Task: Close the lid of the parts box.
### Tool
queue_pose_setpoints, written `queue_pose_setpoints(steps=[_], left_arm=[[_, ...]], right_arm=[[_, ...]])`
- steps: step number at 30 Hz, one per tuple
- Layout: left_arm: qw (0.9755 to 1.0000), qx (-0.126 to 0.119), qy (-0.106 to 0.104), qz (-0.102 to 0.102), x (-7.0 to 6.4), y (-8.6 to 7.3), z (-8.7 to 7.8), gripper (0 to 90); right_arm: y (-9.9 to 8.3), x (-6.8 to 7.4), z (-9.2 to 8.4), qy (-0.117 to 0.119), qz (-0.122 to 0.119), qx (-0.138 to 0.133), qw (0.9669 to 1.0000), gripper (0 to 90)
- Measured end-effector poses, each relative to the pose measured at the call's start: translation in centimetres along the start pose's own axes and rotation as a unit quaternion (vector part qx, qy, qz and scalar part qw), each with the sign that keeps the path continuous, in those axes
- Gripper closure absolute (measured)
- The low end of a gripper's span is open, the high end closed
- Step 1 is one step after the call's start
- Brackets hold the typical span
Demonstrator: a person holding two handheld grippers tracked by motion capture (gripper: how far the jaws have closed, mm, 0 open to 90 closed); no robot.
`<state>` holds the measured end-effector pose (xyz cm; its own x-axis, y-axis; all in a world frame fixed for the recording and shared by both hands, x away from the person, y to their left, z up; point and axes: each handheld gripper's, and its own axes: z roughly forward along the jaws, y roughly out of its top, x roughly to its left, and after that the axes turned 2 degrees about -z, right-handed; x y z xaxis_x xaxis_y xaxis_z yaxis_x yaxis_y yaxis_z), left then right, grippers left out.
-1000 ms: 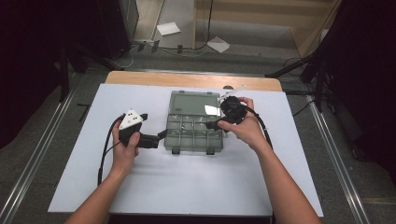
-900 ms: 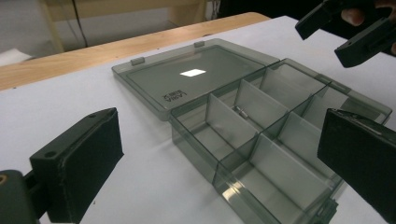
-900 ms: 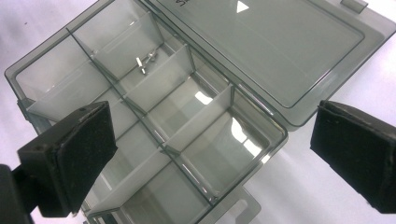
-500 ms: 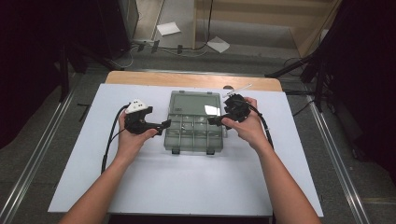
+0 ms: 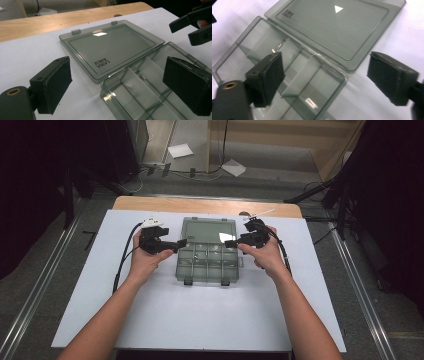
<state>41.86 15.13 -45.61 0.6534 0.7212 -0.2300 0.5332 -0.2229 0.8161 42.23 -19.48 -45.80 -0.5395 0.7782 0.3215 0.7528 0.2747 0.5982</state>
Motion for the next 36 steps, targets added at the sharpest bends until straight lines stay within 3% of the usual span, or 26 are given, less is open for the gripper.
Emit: queue_pose_setpoints(steps=[2,6,13,15,19,27,36], left_arm=[[0.9999,0.006,0.012,-0.006,0.2,0.2,0.5,14.1],[0.9997,0.012,0.011,-0.020,0.8,0.7,1.3,16.8],[0.9988,0.035,0.029,-0.020,1.4,1.2,3.0,27.9],[0.9983,0.041,0.033,-0.024,1.5,1.3,3.5,29.4],[0.9977,0.047,0.036,-0.032,2.0,1.3,4.2,32.5],[0.9966,0.058,0.038,-0.045,2.4,1.0,5.3,32.4],[0.9961,0.061,0.031,-0.055,2.7,0.7,5.8,32.4]], right_arm=[[0.0,-0.4,0.1,0.002,0.014,-0.006,0.9999,21.7],[0.0,-0.7,0.1,-0.002,0.031,-0.013,0.9994,26.8],[0.0,-1.2,1.0,0.005,0.039,-0.014,0.9991,41.0],[0.0,-1.3,1.2,-0.003,0.039,-0.016,0.9991,43.8],[0.0,-1.5,1.5,-0.014,0.042,-0.017,0.9989,45.2],[-0.1,-2.7,2.2,-0.009,0.065,-0.014,0.9977,46.0],[-0.2,-3.9,3.2,0.016,0.091,-0.012,0.9957,46.7]])
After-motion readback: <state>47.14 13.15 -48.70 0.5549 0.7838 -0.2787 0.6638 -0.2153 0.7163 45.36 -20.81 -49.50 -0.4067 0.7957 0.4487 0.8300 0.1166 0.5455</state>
